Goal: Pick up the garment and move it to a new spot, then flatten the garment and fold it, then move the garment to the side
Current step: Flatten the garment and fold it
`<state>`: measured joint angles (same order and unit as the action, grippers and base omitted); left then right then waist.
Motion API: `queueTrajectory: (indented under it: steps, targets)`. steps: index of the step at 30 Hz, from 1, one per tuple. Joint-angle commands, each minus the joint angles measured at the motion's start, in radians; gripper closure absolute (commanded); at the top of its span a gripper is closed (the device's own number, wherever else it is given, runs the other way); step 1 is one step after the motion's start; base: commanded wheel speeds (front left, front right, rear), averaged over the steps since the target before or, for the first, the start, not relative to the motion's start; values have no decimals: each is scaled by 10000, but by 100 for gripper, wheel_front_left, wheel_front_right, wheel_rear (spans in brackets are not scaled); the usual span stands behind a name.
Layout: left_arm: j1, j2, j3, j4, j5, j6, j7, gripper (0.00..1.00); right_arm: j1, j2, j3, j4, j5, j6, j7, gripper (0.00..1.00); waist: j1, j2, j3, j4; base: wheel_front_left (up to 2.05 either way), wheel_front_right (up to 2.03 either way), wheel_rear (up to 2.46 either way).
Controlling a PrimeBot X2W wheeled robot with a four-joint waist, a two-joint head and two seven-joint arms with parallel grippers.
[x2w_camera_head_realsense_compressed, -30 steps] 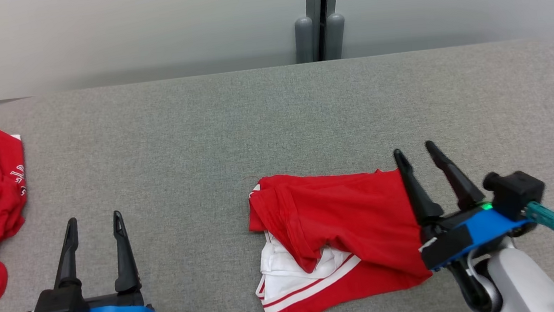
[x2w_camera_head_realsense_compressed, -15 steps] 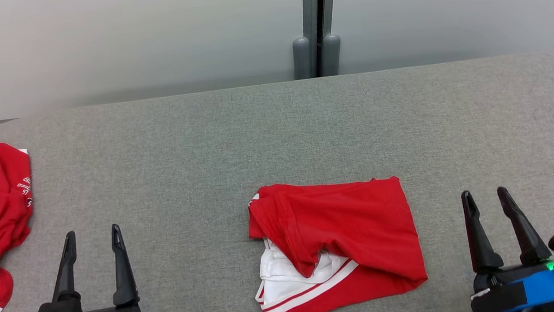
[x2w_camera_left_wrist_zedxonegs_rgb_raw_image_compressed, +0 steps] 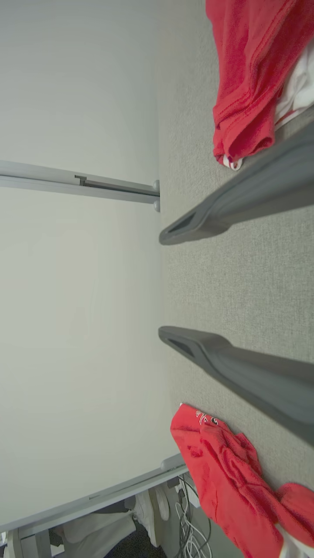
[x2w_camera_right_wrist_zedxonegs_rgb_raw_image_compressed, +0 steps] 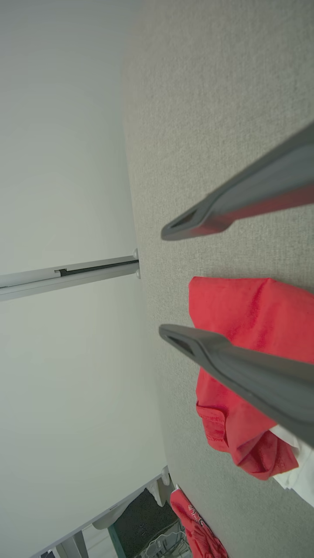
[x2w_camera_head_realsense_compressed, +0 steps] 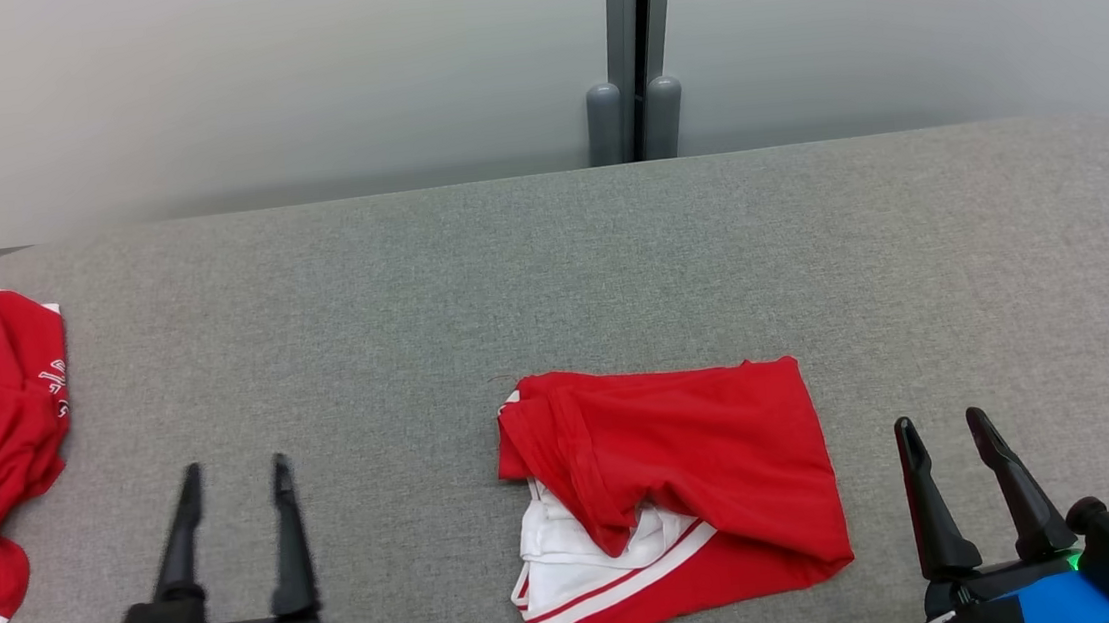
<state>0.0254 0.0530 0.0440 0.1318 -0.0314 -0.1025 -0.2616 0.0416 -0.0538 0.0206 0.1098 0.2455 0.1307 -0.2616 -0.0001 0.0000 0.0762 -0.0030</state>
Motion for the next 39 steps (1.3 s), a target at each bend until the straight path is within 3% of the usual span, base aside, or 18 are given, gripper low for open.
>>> queueTrajectory:
  steps: [1,9,11,16,28,39]
  targets:
    - [-14,12,-257,-25,-50,-97,-48,0,-81,21,-13,39,-29,2,-45,0,1,0,-15,-12,0,0,0]
    - [-242,151,-2423,275,-558,-298,-48,0,-129,30,40,177,-68,2,-46,0,1,0,-39,-185,0,0,0]
    - [-340,331,-3377,418,-1154,-277,-48,0,-142,27,78,217,-39,2,-46,0,1,0,-19,-261,0,0,0]
    - [-541,897,-4712,814,-2059,-272,-46,0,-197,26,127,305,6,2,-45,0,1,0,79,-496,0,0,0]
    - [-1189,1401,-6571,2456,-3603,-275,-46,0,-487,33,166,320,59,2,-42,0,1,0,552,-1004,0,0,0]
    - [-2088,1219,-7349,3172,-4420,-276,-48,0,-660,36,228,339,107,2,-42,0,1,0,747,-1273,0,0,0]
